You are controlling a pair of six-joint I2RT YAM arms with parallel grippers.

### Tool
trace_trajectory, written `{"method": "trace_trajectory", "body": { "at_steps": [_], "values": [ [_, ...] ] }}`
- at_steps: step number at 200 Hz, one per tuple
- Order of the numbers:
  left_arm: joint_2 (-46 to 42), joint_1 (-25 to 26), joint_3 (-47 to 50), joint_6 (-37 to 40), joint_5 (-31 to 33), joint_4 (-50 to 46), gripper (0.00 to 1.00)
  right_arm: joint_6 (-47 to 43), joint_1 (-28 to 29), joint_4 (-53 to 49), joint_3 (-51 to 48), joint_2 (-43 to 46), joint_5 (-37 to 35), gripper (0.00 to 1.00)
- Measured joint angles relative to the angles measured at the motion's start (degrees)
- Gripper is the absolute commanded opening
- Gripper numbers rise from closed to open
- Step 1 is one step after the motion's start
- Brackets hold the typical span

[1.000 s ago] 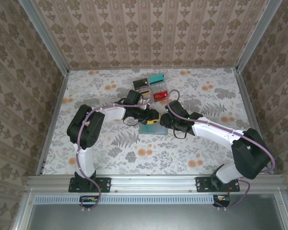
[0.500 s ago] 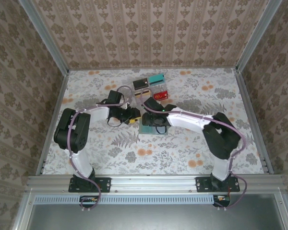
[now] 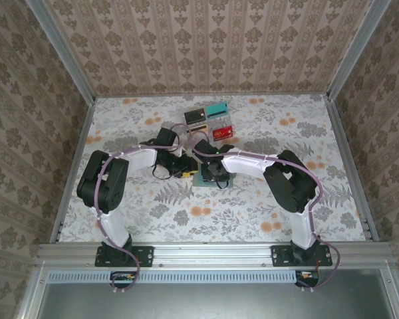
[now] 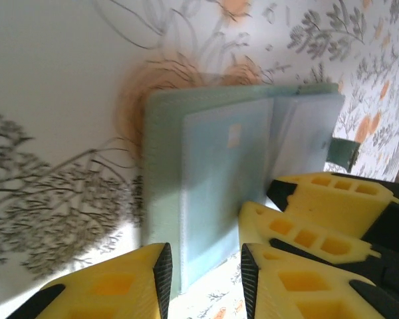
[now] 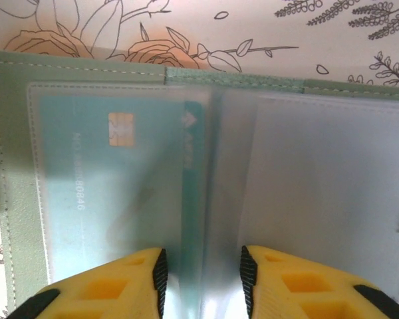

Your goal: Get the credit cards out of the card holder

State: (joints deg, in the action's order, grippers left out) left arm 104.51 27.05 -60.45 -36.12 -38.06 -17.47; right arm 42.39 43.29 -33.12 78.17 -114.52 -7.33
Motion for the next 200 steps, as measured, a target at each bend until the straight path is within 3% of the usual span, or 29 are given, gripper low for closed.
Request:
{"method": "trace_trajectory", "body": {
  "at_steps": [58,178,200],
  "values": [
    [0.9,1.9,-2.9,1.3,3.7,-3.8,0.37,0.5,-0.3,1.7,-1.2,0.3,0.2,0.26],
    [5.4,4.0,-6.5,1.2,5.6,-4.4,0.37,1.5,-2.9,9.2,-7.3,3.7,5.8,0.26],
    [5.4,4.1,-6.5,1.3,5.5,-4.4,0.30,1.6,-3.2,9.9,-7.9,3.9,6.6,0.26]
  ]
}}
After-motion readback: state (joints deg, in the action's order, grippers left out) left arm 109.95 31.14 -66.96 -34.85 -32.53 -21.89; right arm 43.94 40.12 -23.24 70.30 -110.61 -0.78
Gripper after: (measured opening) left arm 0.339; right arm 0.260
